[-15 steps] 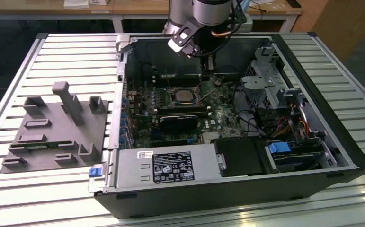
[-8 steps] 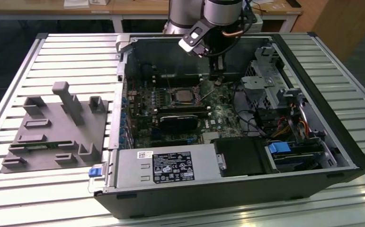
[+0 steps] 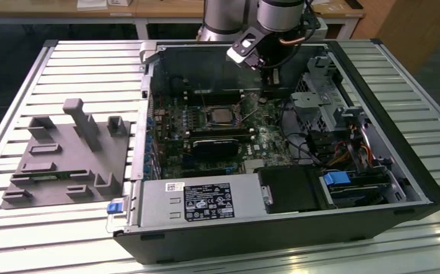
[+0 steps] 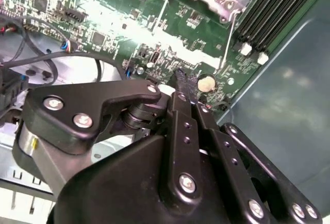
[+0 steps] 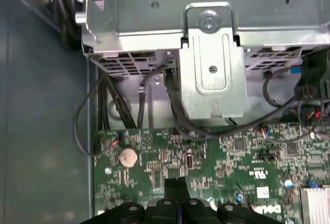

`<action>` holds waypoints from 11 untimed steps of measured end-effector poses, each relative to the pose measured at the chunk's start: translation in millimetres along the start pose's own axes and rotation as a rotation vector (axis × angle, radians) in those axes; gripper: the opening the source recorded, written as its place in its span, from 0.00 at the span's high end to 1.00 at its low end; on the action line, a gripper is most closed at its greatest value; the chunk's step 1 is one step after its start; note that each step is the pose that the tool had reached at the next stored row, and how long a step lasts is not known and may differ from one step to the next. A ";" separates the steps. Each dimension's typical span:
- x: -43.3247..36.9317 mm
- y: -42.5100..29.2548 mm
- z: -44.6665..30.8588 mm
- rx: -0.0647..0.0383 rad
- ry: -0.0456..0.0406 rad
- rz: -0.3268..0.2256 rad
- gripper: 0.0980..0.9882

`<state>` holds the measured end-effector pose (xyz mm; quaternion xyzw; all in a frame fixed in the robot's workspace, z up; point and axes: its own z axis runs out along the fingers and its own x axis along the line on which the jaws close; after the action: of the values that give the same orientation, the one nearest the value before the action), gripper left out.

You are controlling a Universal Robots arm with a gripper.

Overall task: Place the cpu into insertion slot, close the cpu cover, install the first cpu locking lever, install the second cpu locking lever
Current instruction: 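Close the cpu cover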

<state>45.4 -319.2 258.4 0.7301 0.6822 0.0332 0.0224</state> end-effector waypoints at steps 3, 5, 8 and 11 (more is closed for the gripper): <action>0.0 1.8 4.5 0.000 -0.0003 0.000 0.99; 0.0 2.2 8.2 0.000 -0.0002 0.000 0.99; 0.0 2.1 13.6 0.000 -0.0001 0.001 0.99; 0.0 2.5 15.5 0.000 -0.0004 0.002 0.99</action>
<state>49.2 -319.2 243.2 0.7306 0.6816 0.0331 0.0225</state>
